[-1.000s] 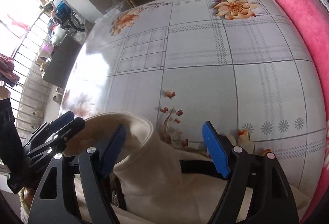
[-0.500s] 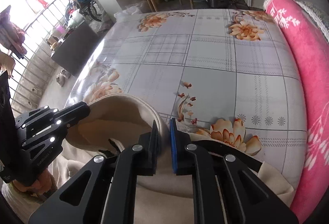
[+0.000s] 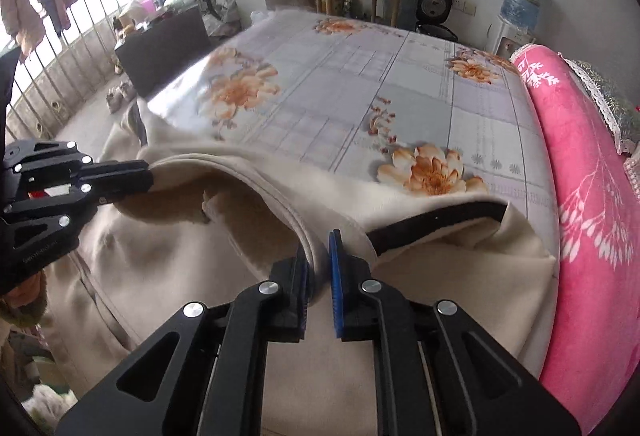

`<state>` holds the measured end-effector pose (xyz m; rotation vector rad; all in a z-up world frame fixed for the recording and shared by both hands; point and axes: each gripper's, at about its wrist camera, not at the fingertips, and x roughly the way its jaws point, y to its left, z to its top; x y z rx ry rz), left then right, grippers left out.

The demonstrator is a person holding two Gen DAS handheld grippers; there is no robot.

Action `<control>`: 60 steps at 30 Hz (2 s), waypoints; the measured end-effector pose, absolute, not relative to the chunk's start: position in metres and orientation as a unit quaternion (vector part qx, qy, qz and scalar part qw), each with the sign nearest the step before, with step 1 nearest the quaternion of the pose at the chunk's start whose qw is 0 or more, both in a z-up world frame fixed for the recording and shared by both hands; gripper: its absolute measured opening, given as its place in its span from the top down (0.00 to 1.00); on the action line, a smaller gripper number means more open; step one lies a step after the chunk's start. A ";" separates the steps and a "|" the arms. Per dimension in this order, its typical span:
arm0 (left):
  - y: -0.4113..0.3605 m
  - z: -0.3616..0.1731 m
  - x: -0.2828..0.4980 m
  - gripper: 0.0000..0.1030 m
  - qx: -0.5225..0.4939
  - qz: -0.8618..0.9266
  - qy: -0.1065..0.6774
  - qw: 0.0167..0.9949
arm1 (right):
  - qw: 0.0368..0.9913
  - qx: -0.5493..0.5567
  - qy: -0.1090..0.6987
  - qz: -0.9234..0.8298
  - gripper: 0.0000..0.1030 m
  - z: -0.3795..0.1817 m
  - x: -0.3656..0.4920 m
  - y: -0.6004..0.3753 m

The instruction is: Fold large clothes

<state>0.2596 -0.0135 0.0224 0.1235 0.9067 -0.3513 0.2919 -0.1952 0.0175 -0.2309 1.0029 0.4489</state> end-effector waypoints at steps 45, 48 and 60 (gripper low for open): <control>0.020 -0.009 0.279 0.86 -0.003 -0.178 0.448 0.876 | 0.841 -0.082 0.452 0.286 0.69 -0.014 0.302 -0.131; 0.020 -0.001 0.280 0.84 -0.003 -0.182 0.432 0.883 | 0.836 -0.107 0.462 0.276 0.69 -0.009 0.297 -0.134; 0.016 -0.021 0.281 0.81 -0.005 -0.175 0.464 0.869 | 0.867 -0.099 0.438 0.216 0.69 0.001 0.288 -0.183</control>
